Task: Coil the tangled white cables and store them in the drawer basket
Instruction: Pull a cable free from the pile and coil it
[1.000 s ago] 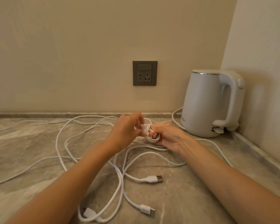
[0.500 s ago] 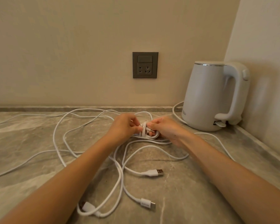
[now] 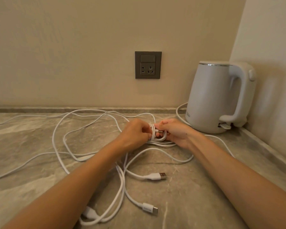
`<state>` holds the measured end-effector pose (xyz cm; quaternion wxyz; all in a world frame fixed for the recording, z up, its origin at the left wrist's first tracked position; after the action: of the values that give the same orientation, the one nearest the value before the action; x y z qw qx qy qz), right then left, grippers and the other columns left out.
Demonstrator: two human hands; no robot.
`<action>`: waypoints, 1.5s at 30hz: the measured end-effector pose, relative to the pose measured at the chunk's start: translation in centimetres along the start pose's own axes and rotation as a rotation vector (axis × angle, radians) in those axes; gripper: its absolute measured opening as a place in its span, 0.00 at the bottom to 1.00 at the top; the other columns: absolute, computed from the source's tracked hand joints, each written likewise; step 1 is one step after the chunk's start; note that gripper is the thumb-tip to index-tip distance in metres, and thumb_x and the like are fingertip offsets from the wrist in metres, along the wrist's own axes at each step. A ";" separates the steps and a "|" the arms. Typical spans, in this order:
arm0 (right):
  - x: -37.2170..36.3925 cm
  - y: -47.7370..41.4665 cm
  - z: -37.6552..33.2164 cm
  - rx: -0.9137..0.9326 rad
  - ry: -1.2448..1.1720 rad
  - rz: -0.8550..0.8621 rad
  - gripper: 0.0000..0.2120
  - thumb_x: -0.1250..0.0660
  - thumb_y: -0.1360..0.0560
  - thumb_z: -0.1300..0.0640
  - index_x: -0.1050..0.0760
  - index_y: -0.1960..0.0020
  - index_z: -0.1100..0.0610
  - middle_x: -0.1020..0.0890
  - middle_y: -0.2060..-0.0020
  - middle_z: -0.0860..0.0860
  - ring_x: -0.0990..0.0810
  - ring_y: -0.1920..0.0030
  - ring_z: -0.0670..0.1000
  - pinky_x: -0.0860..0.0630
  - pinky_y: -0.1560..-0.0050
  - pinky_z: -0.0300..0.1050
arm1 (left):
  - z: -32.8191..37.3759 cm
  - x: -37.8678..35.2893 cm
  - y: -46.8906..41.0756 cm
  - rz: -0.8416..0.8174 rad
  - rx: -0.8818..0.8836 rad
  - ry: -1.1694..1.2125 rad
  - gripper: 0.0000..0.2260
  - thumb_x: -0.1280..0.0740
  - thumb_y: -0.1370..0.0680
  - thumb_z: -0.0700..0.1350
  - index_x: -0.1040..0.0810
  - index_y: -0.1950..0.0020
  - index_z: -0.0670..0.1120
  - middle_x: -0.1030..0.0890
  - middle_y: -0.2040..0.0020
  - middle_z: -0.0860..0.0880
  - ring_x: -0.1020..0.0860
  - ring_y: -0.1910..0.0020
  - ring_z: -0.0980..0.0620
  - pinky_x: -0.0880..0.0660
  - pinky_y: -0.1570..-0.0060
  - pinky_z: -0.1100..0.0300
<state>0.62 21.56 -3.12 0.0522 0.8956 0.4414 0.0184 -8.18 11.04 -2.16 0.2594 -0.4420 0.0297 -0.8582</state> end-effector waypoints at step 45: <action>-1.6 -0.4 0.2 0.230 -0.561 0.005 0.06 0.40 0.22 0.66 0.30 0.58 0.61 0.22 0.60 0.58 0.22 0.60 0.51 0.20 0.59 0.41 | -0.1 0.3 -0.8 0.272 0.286 0.557 0.16 0.26 0.31 0.42 0.28 0.47 0.43 0.21 0.56 0.47 0.24 0.60 0.54 0.28 0.59 0.62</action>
<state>-0.71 20.51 -3.33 0.0704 0.8667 0.4068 -0.2798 -8.74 11.57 -1.80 0.4128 -0.1417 0.0374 -0.8990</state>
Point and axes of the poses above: each hand's wrist, its own y-axis away from the middle knuckle, its own x-axis out of the back of the hand, z = x × y, the point moved 2 cm from there along -y, towards the middle knuckle
